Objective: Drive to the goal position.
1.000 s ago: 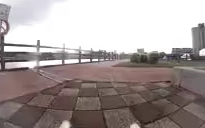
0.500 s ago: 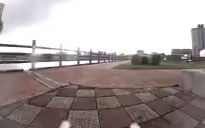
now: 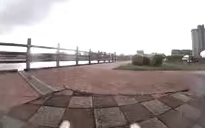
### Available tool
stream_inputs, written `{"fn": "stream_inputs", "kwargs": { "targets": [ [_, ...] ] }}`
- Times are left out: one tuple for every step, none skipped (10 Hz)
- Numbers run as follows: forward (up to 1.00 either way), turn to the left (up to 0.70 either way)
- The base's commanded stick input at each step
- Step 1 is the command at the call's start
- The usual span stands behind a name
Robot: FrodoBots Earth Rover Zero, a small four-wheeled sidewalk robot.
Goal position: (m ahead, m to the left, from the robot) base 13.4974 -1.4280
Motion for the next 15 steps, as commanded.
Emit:
{"fn": "stream_inputs", "kwargs": {
  "targets": [
    [0.7, 0.0],
    [0.7, 0.0],
    [0.7, 0.0],
    [0.7, 0.0],
    [0.7, 0.0],
    [0.7, 0.0],
    [0.7, 0.0],
    [0.7, 0.0],
    [0.7, 0.0],
    [0.7, 0.0],
    [0.7, 0.0],
    [0.7, 0.0],
    [0.7, 0.0],
    [0.7, 0.0],
    [0.7, 0.0]
  ]
}}
